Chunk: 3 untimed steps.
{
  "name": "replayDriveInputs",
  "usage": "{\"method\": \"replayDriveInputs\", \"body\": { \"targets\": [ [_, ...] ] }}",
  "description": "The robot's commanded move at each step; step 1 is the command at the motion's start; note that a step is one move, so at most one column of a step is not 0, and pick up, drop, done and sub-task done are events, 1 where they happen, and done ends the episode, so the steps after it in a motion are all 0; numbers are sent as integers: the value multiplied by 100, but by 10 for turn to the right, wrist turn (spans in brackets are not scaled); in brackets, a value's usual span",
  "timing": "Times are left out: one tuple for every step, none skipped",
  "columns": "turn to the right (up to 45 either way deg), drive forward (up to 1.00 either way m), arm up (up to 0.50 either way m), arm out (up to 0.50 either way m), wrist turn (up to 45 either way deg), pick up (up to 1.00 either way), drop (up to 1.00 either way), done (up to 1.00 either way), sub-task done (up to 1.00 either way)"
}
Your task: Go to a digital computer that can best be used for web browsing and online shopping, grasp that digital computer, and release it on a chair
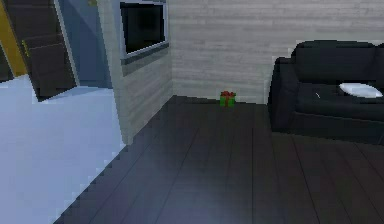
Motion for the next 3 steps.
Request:
{"method": "replayDriveInputs", "body": {
  "targets": [
    [0,0,10,0,0,0,0,0,0],
    [0,0,-42,0,0,0,0,0,0],
    [0,0,2,0,0,0,0,0,0]
  ]
}}
